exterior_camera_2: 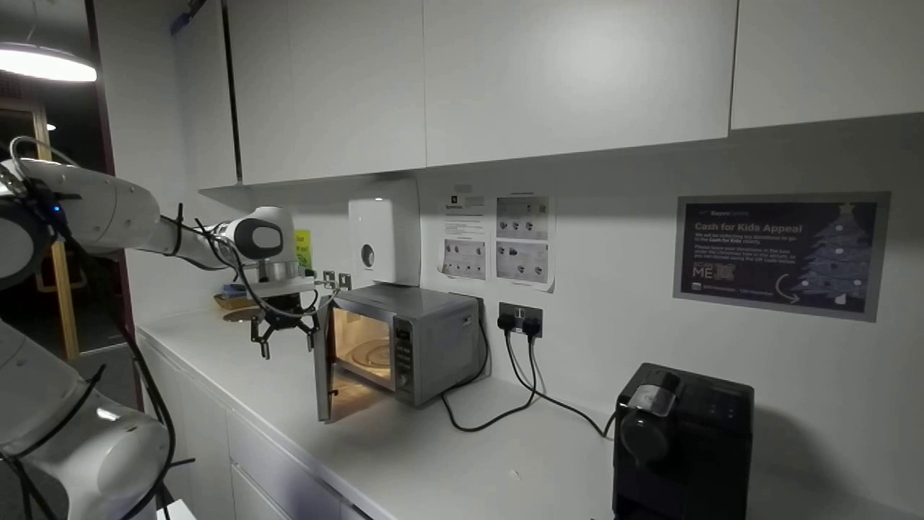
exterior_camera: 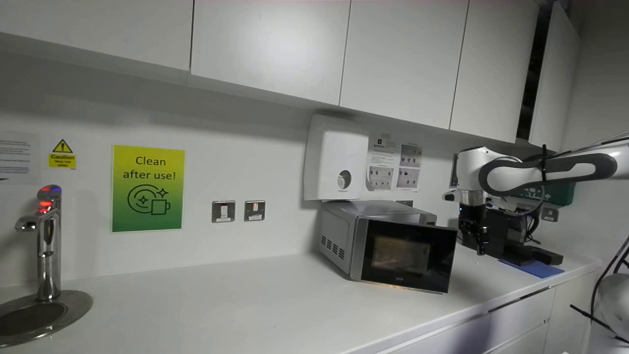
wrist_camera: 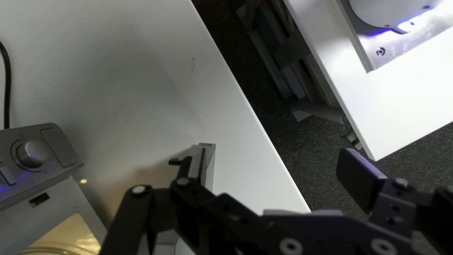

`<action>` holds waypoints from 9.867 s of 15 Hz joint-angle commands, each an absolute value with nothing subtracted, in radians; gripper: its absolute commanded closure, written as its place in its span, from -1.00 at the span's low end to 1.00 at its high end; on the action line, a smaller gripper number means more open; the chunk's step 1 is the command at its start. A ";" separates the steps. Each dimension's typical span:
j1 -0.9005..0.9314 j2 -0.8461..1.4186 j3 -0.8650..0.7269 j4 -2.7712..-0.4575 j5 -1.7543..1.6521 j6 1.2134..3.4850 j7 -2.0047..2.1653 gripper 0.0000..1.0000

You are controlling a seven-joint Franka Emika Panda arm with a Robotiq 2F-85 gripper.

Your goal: Close the microwave door fully

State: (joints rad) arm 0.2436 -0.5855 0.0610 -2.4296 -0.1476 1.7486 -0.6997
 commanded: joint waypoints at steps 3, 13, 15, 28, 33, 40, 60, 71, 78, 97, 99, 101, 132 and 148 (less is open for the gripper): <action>0.219 -0.566 0.046 -2.415 -0.183 1.763 -0.673 -1.00; 0.190 -0.547 0.056 -2.407 -0.176 1.770 -0.439 -1.00; 0.186 -0.543 0.059 -2.405 -0.170 1.771 -0.376 -1.00; 0.128 -0.539 0.084 -2.385 -0.153 1.788 -0.019 -1.00; 0.098 -0.526 0.099 -2.386 -0.153 1.809 0.116 -1.00; 0.053 -0.487 0.120 -2.384 -0.173 1.844 0.254 -1.00; -0.009 -0.374 0.111 -2.302 -0.206 1.961 0.277 -1.00; -0.016 -0.328 0.107 -2.238 -0.257 1.945 0.281 -1.00; -0.024 -0.303 0.095 -2.225 -0.273 1.953 0.281 -1.00; -0.026 -0.164 0.066 -2.103 -0.290 1.985 0.261 -1.00; -0.025 -0.151 0.064 -2.093 -0.289 1.985 0.259 -1.00; -0.024 -0.137 0.062 -2.080 -0.289 1.985 0.258 -1.00; -0.009 -0.020 0.042 -1.948 -0.288 1.968 0.267 -1.00; 0.115 -0.244 0.125 -2.072 0.021 1.871 0.248 -1.00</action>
